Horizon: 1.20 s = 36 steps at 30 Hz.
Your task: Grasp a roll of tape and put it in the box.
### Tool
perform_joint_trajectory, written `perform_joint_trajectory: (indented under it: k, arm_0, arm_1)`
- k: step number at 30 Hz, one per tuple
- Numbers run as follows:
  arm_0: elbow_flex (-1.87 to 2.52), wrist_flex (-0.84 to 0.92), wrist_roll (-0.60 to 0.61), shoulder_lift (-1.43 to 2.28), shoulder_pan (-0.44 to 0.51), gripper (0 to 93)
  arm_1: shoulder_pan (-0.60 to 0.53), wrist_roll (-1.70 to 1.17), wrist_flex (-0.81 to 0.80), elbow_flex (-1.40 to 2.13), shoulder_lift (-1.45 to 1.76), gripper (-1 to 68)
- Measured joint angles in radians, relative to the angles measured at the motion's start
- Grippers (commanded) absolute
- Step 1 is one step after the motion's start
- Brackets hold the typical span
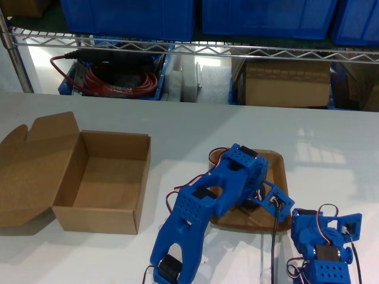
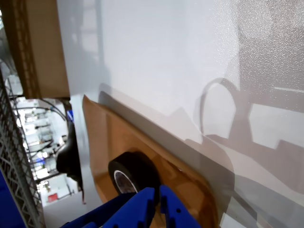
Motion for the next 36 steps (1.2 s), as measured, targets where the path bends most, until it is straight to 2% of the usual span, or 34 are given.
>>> perform_joint_trajectory:
  k: [5, 9, 13, 17, 21, 24, 27, 33, 36]
  arm_0:
    - [0.000, -0.018, 0.028, 0.098, -0.035, -0.3]
    - [0.035, -0.025, 0.038, 0.354, -0.164, -0.3]
    - [0.130, -0.025, 0.034, 0.660, -0.373, -0.3]
    - [0.230, -0.005, 0.002, 0.879, -0.644, -0.2]
    - [0.270, 0.055, -0.048, 0.904, -0.907, -0.2]
    - [0.281, 0.069, -0.078, 0.861, -1.045, -0.2]
    - [0.284, 0.069, -0.080, 0.807, -1.111, -0.2]
    - [0.285, 0.071, -0.080, 0.770, -1.134, 0.6]
    - [0.285, 0.071, -0.087, 0.755, -1.123, 12.8]
  arm_1:
    - [0.000, 0.000, 0.000, 0.000, 0.000, 0.3]
    - [0.000, 0.000, 0.000, 0.000, 0.000, 0.3]
    - [0.000, 0.000, 0.000, 0.000, 0.000, 0.3]
    - [0.000, 0.000, 0.000, 0.000, 0.000, 0.3]
    - [0.000, 0.000, 0.000, 0.000, 0.000, 0.3]
    - [0.000, 0.000, 0.000, 0.000, 0.000, 0.3]
    - [0.000, 0.000, 0.000, 0.000, 0.000, 0.3]
    - [0.000, 0.000, 0.000, 0.000, 0.000, 0.3]
    - [0.000, 0.000, 0.000, 0.000, 0.000, 0.3]
